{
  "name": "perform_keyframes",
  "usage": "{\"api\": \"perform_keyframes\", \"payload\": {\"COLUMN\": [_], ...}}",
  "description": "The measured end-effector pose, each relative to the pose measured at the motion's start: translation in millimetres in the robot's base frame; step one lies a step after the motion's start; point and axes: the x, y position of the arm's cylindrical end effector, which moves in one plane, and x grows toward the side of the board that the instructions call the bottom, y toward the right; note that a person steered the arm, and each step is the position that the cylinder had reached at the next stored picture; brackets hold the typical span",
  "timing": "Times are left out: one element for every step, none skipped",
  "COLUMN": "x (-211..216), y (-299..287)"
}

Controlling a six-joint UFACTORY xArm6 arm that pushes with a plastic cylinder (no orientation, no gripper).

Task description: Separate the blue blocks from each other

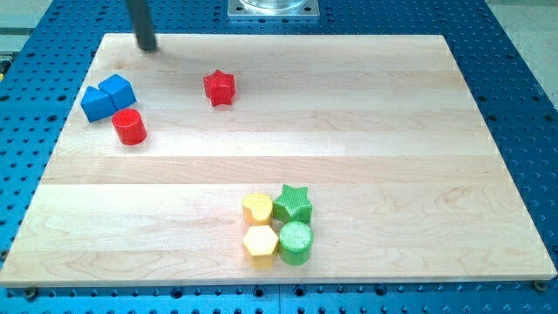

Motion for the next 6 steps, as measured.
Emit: {"api": "perform_keyframes", "payload": {"x": [31.6,70.4,105.0,140.0,144.0,141.2], "y": [-36.6,-36.6,-36.6,-15.0,18.3,59.1]}}
